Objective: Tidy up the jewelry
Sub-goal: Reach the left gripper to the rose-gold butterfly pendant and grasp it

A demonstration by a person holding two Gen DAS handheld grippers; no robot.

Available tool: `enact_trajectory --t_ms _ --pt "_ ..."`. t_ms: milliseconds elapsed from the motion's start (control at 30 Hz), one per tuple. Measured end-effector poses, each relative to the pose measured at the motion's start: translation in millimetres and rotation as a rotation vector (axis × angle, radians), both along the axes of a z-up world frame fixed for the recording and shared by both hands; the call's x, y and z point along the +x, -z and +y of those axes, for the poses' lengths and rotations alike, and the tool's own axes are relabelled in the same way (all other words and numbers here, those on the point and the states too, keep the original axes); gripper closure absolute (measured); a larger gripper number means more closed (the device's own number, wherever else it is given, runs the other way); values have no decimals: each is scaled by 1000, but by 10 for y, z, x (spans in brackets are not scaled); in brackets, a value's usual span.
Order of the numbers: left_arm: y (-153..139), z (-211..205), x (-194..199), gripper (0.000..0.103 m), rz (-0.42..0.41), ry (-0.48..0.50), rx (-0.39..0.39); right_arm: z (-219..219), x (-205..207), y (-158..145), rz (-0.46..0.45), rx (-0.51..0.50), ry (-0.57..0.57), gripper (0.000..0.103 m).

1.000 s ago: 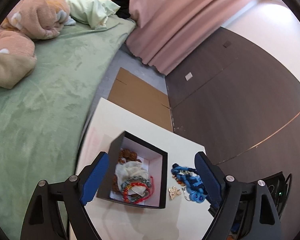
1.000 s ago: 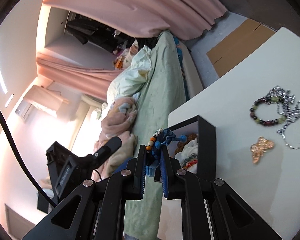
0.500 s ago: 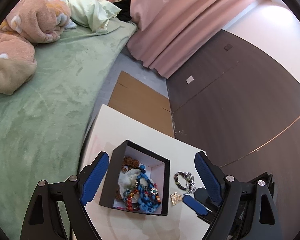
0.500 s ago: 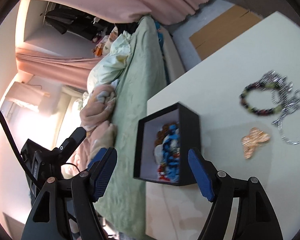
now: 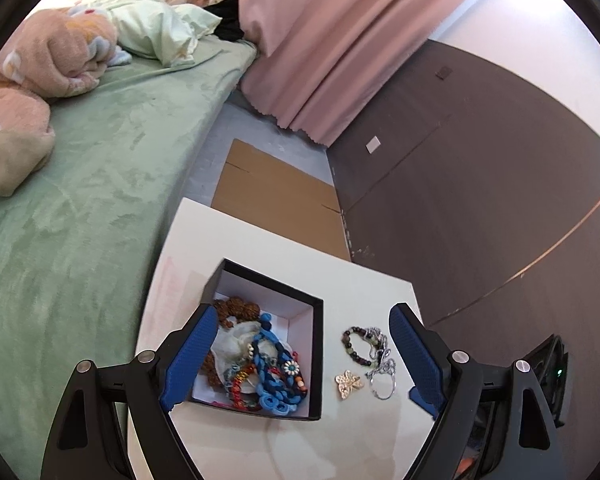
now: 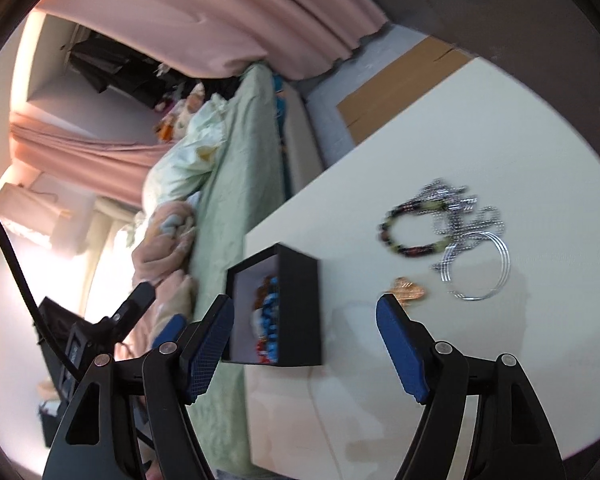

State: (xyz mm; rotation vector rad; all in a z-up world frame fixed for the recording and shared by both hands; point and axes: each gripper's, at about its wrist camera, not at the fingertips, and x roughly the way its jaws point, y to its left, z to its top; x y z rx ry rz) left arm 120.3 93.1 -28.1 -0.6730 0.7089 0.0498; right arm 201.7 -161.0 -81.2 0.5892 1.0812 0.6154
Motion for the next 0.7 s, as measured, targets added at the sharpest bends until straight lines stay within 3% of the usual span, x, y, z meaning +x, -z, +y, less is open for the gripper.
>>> enact_trajectory --t_ms 300,700 --pt "10 -400 65 15 9 73 61 -478 -1 33 28 -21 109 10" --pt "-13 -964 181 15 60 198 184 -1103 -31 61 70 21 183 10"
